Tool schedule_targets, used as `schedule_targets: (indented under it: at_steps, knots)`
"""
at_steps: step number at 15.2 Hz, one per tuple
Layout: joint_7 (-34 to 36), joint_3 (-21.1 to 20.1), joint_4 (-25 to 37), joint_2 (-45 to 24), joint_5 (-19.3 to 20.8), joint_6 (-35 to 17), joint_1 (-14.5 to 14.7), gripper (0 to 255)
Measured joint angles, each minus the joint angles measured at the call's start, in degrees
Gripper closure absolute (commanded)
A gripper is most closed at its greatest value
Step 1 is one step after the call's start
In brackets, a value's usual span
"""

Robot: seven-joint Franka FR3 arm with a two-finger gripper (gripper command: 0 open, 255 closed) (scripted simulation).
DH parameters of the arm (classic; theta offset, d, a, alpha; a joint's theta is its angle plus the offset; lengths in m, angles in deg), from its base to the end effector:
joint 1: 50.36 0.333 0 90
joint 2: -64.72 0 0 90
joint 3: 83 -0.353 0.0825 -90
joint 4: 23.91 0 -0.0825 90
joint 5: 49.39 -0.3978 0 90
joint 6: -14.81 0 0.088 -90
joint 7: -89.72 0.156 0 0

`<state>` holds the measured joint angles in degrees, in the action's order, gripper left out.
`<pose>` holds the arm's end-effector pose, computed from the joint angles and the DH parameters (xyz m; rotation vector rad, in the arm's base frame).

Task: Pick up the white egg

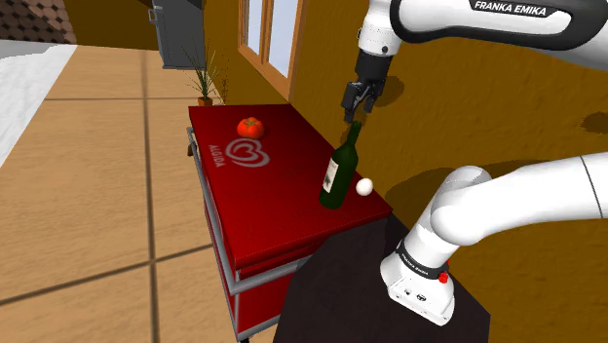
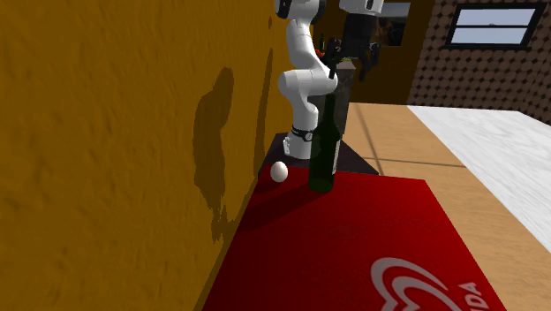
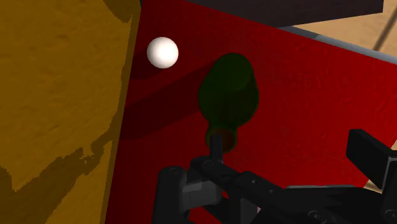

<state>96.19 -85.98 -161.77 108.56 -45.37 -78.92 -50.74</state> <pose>0.3049 0.0065 0.5431 3.0332 -0.1174 0.0028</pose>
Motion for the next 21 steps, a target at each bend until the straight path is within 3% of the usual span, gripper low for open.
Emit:
schedule_targets:
  at_steps: [2,6,12,13,14,16,21]
  knots:
    - [-0.6,0.5,-0.9,0.5,0.2,-0.5,-0.1,0]
    - [-4.1,3.5,-8.4,3.0,2.0,-5.5,-0.9,0]
    - [-9.6,13.4,-19.7,7.6,7.7,-13.1,2.9,0]
    - [-10.0,12.0,-21.0,4.9,9.2,-14.7,-2.6,0]
    - [-11.4,11.6,-22.5,2.5,9.6,-16.5,-10.4,0]
    - [-15.7,13.6,-25.1,5.1,9.2,-20.6,-8.6,0]
    - [-22.9,19.8,-30.6,2.0,13.1,-31.0,-11.3,0]
